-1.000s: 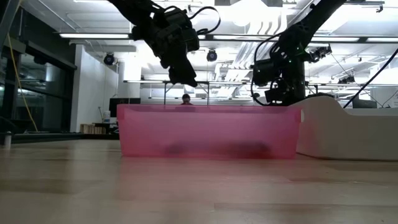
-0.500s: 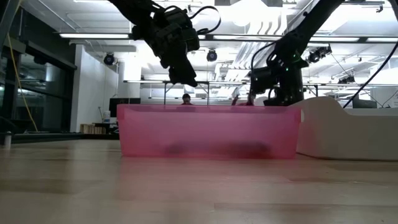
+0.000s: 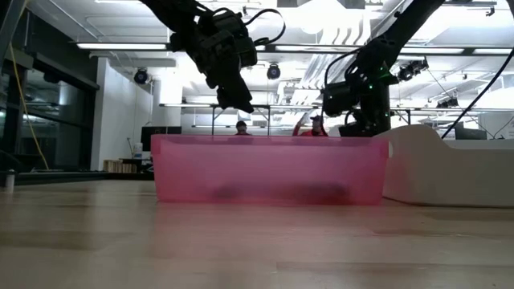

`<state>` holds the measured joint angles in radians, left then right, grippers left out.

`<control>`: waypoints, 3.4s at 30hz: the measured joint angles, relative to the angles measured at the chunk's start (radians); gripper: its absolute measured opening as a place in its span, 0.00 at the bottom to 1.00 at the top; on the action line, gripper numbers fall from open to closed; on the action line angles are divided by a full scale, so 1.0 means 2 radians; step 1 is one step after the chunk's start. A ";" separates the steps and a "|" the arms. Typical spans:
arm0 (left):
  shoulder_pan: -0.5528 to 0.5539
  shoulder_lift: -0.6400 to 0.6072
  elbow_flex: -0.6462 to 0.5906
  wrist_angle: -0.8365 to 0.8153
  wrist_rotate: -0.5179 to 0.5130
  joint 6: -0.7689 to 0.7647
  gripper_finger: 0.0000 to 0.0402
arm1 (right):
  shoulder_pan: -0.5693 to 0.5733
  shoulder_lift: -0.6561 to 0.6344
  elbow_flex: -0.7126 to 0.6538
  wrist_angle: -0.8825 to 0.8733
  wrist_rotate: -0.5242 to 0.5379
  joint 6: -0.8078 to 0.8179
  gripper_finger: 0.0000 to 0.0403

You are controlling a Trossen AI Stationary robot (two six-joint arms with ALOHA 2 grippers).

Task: Pick & Place School Supplies
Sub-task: Put the green eraser into the black bin

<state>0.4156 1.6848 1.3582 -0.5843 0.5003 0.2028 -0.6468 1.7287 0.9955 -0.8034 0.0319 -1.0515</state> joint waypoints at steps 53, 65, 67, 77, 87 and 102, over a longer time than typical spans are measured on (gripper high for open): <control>0.000 0.000 0.000 -0.007 0.000 -0.008 0.47 | 0.102 -0.202 0.097 -0.155 -0.033 0.357 0.06; -0.013 0.000 0.000 -0.008 0.000 -0.008 0.47 | 0.314 -0.284 0.097 -0.197 -0.057 0.580 0.06; -0.016 0.000 0.000 -0.008 0.000 -0.008 0.47 | 0.350 -0.286 0.097 -0.196 -0.057 0.620 0.06; -0.024 0.000 0.000 -0.006 0.000 -0.013 0.47 | 0.531 -0.266 0.097 -0.129 -0.029 0.754 0.06; -0.028 0.000 0.000 -0.006 -0.002 -0.023 0.47 | 0.656 -0.233 0.097 -0.106 0.023 0.902 0.06; -0.052 0.000 0.000 0.029 -0.002 -0.045 0.47 | 0.767 -0.110 0.097 -0.002 -0.021 1.036 0.06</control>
<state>0.3125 1.6848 1.3579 -0.5267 0.4960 0.1129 0.8872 1.5093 1.1885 -0.8078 -0.0097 1.0201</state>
